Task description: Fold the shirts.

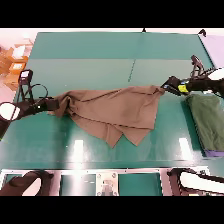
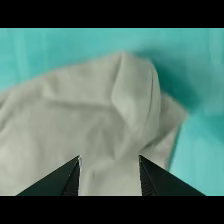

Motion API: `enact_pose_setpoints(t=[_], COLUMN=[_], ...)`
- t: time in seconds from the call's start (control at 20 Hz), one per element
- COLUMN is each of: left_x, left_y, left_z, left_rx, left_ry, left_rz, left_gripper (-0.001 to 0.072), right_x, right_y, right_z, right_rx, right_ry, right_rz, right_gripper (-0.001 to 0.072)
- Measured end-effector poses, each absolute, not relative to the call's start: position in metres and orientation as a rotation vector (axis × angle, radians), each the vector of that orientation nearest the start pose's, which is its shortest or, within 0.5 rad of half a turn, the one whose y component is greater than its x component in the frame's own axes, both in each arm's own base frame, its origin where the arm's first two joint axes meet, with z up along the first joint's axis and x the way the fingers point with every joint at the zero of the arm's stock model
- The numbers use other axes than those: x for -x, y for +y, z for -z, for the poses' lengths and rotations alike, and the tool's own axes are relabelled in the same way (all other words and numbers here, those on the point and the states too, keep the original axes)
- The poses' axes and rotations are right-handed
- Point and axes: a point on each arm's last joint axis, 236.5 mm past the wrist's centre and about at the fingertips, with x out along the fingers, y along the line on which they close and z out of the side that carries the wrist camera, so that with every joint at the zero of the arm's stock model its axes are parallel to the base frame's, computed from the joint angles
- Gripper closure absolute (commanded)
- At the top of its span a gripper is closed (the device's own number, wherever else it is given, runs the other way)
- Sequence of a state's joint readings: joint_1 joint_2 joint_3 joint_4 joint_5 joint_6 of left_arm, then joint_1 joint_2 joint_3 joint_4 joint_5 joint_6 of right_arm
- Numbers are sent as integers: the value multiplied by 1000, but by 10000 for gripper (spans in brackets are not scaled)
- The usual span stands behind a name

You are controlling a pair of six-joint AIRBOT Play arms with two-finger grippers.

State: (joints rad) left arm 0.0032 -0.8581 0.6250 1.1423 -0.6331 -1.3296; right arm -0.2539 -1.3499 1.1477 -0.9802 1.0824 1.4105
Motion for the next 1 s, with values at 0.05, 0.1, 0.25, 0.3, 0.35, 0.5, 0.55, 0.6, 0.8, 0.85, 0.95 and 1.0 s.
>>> enact_pose_setpoints(t=[0.05,0.1,0.25,0.3,0.35,0.5,0.55,0.6,0.8,0.85,0.95,1.0], left_x=[-351,-350,-349,-348,-348,-348,-348,-348,-348,-347,-345,-344], left_y=[-56,-56,-54,-53,-53,-52,-52,-52,-52,-52,-53,-54], left_z=[-18,-16,-13,-12,-11,-11,-11,-10,-10,-10,-8,-8], left_rx=[207,205,189,186,183,179,179,178,176,176,177,176], left_ry=[834,836,842,844,844,846,846,846,847,850,860,866], left_rz=[183,182,178,177,176,176,176,176,175,176,180,183], left_gripper=[677,676,676,677,677,676,677,677,677,676,677,676], right_x=[-408,-394,-336,-314,-291,-231,-215,-204,-187,-189,-197,-202], right_y=[6,3,17,26,38,79,93,106,150,157,167,172], right_z=[-18,-17,0,10,22,60,73,85,112,116,122,120], right_rx=[-602,-624,-695,-717,-740,-799,-815,-825,-844,-838,-811,-797], right_ry=[1175,1214,1350,1399,1449,1576,1607,1625,1627,1611,1580,1561], right_rz=[-147,-144,-144,-144,-148,-162,-166,-170,-194,-195,-211,-234], right_gripper=[394,392,379,379,379,282,283,284,399,525,700,701])
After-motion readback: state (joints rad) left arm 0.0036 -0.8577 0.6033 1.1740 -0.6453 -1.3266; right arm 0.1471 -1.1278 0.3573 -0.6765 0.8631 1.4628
